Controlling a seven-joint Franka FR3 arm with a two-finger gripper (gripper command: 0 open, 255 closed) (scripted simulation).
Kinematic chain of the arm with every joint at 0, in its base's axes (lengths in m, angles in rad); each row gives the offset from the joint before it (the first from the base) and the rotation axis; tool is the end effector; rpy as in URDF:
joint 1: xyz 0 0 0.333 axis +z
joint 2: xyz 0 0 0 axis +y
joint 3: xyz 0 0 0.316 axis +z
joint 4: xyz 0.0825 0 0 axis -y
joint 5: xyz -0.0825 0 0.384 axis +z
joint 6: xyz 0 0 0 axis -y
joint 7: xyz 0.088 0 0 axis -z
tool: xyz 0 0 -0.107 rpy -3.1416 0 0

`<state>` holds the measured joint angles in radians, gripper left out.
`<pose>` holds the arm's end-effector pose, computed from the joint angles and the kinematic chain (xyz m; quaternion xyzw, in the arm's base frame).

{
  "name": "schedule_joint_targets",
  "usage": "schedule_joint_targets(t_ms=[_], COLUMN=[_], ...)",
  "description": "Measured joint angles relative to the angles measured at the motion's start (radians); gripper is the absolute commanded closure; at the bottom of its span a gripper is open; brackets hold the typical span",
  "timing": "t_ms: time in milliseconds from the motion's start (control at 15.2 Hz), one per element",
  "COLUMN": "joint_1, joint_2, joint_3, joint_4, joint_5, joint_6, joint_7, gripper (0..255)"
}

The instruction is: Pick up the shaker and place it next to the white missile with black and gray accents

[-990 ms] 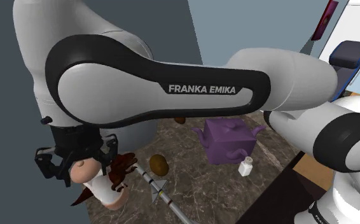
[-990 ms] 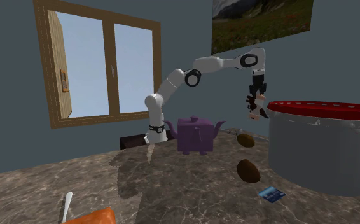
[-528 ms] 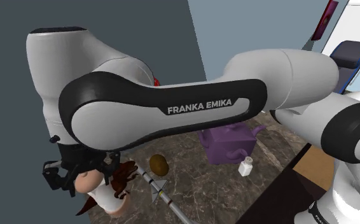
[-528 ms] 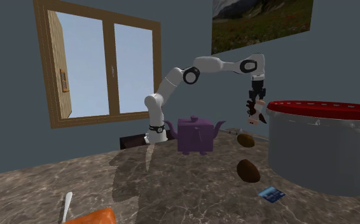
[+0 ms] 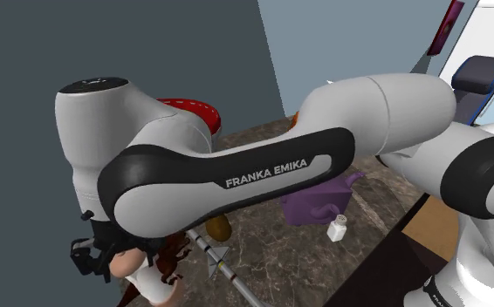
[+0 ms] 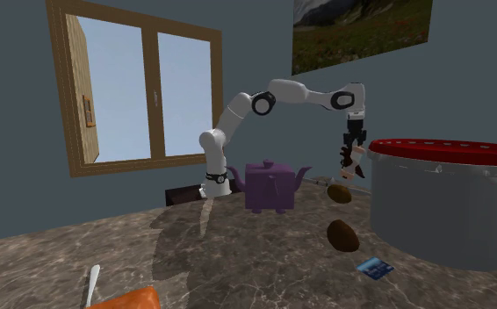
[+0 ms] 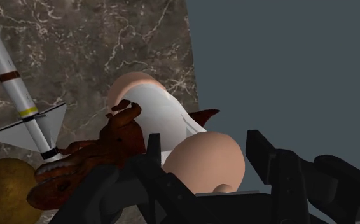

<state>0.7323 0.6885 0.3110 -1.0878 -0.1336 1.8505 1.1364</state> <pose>0.4475 0.6035 0.4414 -0.9958 0.0698 0.0037 0.0598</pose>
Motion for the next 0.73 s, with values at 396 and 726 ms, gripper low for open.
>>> schedule_joint_targets(t_ms=[396, 726], joint_1=[-0.007, -0.009], joint_2=[0.003, 0.003], joint_3=[-0.002, -0.002], joint_4=[-0.077, -0.088], joint_5=[-0.002, -0.002], joint_6=[0.079, 0.091], joint_7=[0.002, 0.002], gripper=[255, 255])
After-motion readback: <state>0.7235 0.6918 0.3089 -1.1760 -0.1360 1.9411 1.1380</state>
